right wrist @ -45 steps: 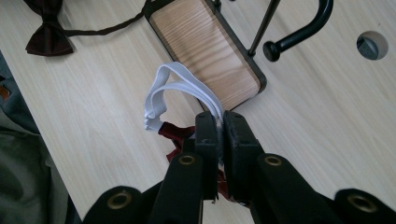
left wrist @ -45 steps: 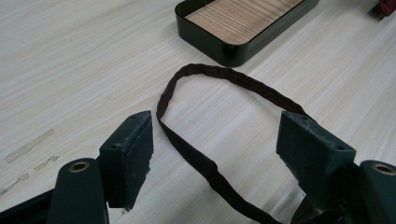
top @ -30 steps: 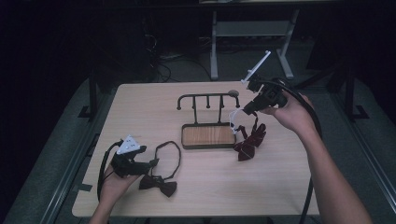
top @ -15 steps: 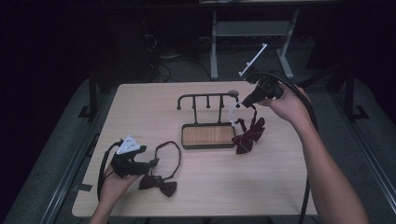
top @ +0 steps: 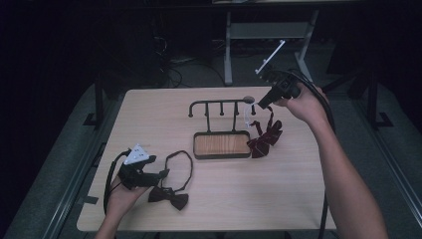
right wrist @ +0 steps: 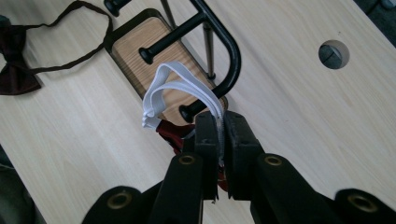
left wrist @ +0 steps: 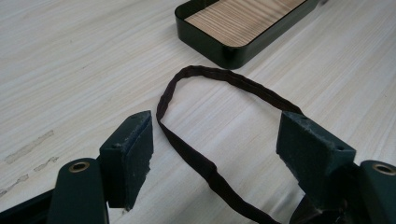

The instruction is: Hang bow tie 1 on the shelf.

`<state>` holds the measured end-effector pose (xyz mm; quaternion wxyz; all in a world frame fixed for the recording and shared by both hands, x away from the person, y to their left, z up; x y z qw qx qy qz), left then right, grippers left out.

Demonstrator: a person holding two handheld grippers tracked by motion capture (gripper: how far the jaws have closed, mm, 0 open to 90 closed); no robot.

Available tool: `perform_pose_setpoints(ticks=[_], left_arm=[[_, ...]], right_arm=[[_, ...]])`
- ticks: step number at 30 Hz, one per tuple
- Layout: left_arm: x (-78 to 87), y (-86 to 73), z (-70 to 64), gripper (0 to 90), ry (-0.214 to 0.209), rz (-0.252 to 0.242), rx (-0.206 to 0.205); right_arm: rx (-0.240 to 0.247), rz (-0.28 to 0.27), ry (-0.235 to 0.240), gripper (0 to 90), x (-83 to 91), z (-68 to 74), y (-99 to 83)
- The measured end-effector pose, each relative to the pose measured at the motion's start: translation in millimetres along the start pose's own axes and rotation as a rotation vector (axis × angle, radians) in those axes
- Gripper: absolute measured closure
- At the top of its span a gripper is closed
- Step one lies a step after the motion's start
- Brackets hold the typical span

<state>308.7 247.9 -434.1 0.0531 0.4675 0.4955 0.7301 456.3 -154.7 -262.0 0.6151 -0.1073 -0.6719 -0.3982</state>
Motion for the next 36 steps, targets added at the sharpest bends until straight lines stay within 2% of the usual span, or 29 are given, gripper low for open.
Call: perform_pose_setpoints(ticks=[16, 18, 36], left_arm=[[-1.0, 0.0, -0.9, 27.7, -0.007, 0.003, -0.001], [-1.1, 0.1, -0.8, 27.7, -0.007, 0.007, -0.006], [-1.0, -0.2, -0.5, 27.7, -0.007, 0.008, -0.004]], right_arm=[[-0.042, 0.007, 0.009, 84.2, -9.1, -13.0, -1.6], [-0.039, 0.017, -0.002, 84.1, -11.2, -13.1, -2.0], [-0.041, 0.025, 0.012, 80.9, -17.6, -15.0, -9.7]])
Point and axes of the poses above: each handheld gripper's, and its own axes: x roughly backward along the jaws, y roughly out of its top, z roughly to its left, the point moved 2 cm from there along -x, roughly forward along the jaws, and after that the axes turned 5 degrees about -x, right-handed, at the moved point
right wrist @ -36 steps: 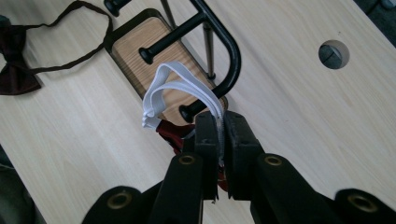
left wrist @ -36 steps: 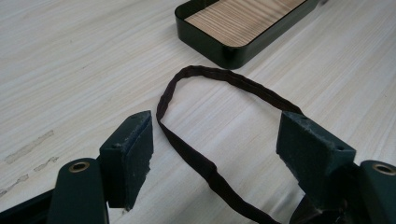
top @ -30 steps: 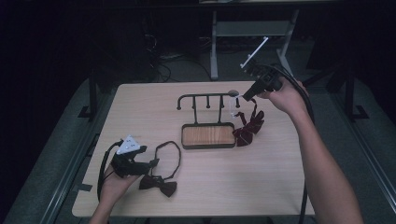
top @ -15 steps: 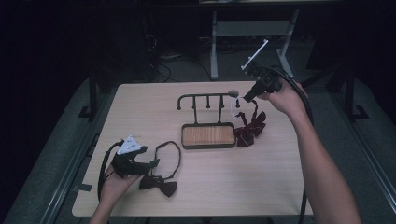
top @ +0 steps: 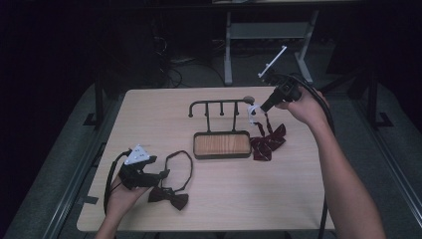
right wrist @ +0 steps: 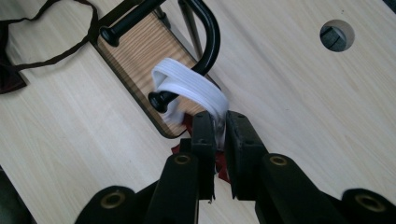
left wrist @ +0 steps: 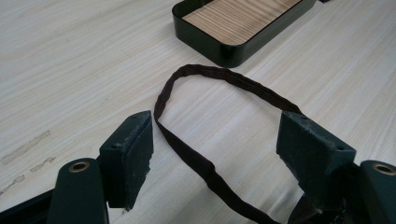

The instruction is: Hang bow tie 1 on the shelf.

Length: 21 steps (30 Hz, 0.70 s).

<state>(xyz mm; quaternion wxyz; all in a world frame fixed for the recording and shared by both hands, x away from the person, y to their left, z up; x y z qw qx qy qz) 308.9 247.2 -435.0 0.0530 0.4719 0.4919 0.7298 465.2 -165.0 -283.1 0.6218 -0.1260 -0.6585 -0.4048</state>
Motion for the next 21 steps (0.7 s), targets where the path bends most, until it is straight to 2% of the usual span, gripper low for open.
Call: perform_pose_setpoints(ticks=[21], left_arm=[[-0.5, -0.4, 0.0, 27.7, -0.005, 0.009, -0.003]], right_arm=[[0.032, -0.015, 0.049, 75.4, -3.6, 5.6, -15.8]])
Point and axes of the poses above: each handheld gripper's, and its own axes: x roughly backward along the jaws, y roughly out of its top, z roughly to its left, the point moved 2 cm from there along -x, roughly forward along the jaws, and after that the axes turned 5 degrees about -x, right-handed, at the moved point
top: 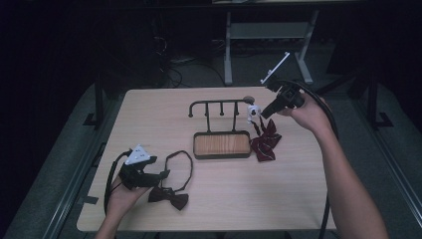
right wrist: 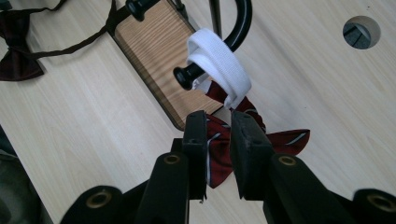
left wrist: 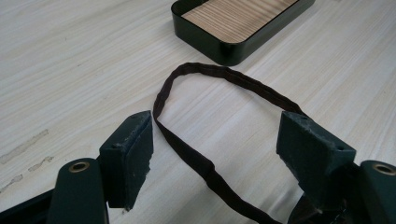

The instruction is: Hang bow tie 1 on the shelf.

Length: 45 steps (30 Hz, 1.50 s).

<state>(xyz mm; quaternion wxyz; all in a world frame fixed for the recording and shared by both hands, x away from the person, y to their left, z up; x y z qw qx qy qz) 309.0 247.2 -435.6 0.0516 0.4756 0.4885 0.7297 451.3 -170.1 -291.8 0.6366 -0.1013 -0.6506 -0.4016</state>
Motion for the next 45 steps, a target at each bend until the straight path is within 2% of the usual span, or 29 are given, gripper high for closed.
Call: perform_pose_setpoints(ticks=[27, 45], left_arm=[[-1.7, -1.0, 0.0, 27.7, 0.001, 0.003, 0.005], [-2.1, -1.3, -0.4, 27.7, -0.001, 0.007, 0.014]], right_arm=[[0.023, -0.031, 0.048, 63.2, -12.7, 7.4, -31.3], [0.027, -0.033, 0.079, 57.4, -31.3, 7.7, -60.9]])
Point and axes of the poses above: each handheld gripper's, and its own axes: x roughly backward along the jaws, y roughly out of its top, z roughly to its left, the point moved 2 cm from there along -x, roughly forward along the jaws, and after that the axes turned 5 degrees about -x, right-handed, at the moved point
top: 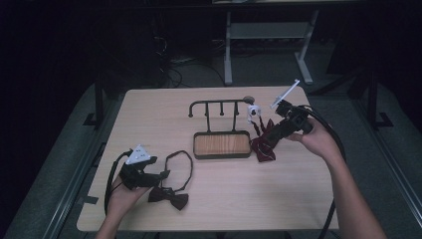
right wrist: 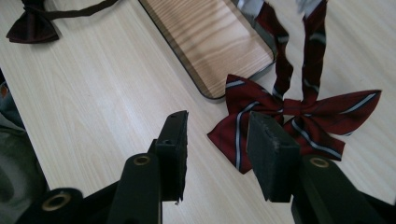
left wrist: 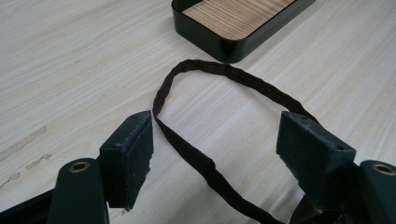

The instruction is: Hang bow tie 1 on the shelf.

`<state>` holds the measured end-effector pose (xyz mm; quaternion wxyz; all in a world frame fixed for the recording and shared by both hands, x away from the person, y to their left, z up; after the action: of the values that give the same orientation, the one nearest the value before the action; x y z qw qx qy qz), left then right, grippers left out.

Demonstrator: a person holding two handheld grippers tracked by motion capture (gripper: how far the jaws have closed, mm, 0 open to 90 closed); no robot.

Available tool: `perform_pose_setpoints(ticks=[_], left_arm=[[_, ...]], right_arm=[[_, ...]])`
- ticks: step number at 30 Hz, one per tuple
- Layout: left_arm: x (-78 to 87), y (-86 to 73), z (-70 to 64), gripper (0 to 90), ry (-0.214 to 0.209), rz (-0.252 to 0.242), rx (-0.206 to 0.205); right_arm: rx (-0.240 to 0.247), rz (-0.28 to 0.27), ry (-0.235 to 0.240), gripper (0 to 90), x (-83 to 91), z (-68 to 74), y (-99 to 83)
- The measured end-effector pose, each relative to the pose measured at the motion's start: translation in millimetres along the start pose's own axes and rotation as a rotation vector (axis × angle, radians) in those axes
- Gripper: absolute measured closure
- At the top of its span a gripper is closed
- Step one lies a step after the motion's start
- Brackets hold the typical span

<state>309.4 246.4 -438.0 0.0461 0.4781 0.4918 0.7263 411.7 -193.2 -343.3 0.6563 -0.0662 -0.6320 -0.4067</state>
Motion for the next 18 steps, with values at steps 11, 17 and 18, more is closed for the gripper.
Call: perform_pose_setpoints(ticks=[11, 17, 18], left_arm=[[-0.6, -0.8, 1.9, 27.7, -0.003, -0.001, 0.002], [-1.1, 0.2, 2.9, 27.7, -0.011, -0.007, -0.002], [-0.8, 0.6, 3.0, 27.8, -0.013, -0.003, -0.004]], right_arm=[[-0.008, 0.003, 0.021, 55.2, -7.7, -1.2, -10.6], [-0.009, 0.008, 0.031, 54.5, -16.6, -2.4, -19.1], [-0.014, 0.010, 0.033, 54.4, -17.5, -2.3, -20.5]])
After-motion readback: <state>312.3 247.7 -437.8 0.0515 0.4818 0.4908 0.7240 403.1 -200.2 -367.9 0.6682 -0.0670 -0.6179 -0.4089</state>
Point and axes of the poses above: each handheld gripper's, and its own axes: x roughly backward along the jaws, y roughly out of its top, z roughly to its left, the point moved 2 cm from there along -x, roughly forward along the jaws, and after that the axes turned 5 degrees about -x, right-handed, at the moved point
